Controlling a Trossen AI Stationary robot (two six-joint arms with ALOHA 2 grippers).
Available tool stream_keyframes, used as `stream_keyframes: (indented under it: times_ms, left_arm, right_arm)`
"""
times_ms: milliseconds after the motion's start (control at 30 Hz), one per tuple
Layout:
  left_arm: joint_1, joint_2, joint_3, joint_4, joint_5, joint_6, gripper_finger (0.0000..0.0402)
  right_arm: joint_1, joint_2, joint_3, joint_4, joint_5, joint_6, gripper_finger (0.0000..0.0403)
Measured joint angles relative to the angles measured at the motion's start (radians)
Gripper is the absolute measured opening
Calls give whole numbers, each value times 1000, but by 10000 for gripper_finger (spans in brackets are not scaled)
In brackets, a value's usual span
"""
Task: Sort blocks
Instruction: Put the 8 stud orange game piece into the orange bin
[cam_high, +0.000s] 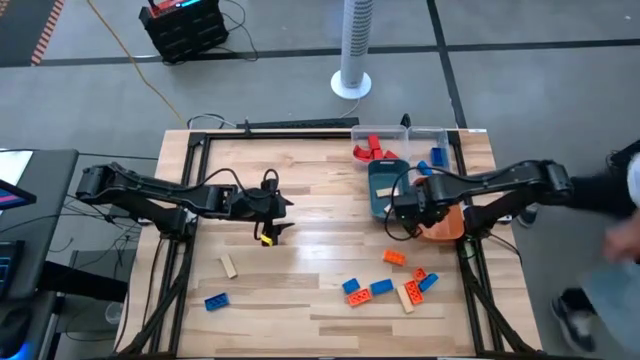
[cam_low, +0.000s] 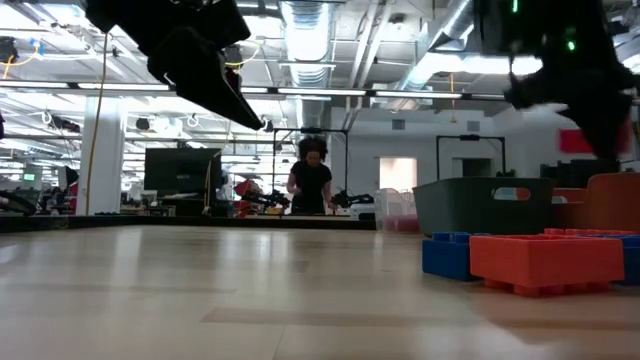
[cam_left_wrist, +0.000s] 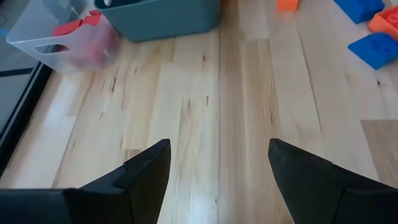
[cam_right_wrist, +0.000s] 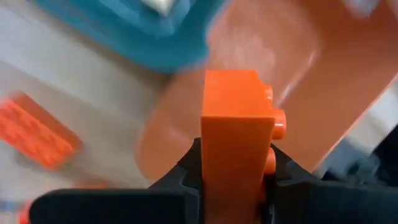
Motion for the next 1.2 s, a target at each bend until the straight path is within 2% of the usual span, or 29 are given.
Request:
stream_keyframes:
  times_ms: [100,167,400,567,700,867,1033,1200]
  left_arm:
    - [-2,0,0,-9,0,1,265]
    - [-2,0,0,-11,0,8,265]
    - [-2,0,0,-12,0,11,265]
    - [-2,0,0,-16,16,11,265]
    - [-2,0,0,-20,39,11,265]
    - [-2,0,0,-45,39,4,265]
    - [-2,0,0,-71,39,-7,265]
    - [-2,0,0,-80,36,-7,265]
  right_arm:
    - [-45,2,-71,7,-124,-42,83]
    - [-71,2,-108,1,-163,-67,83]
    - [-115,1,-156,6,-165,-100,96]
    - [-115,1,-155,2,-165,-133,147]
    - [-107,0,-126,-79,-159,-109,184]
    - [-1,-7,-29,-22,-79,-59,199]
    - [182,-8,37,244,50,-80,196]
    - [338,25,1,505,188,-90,194]
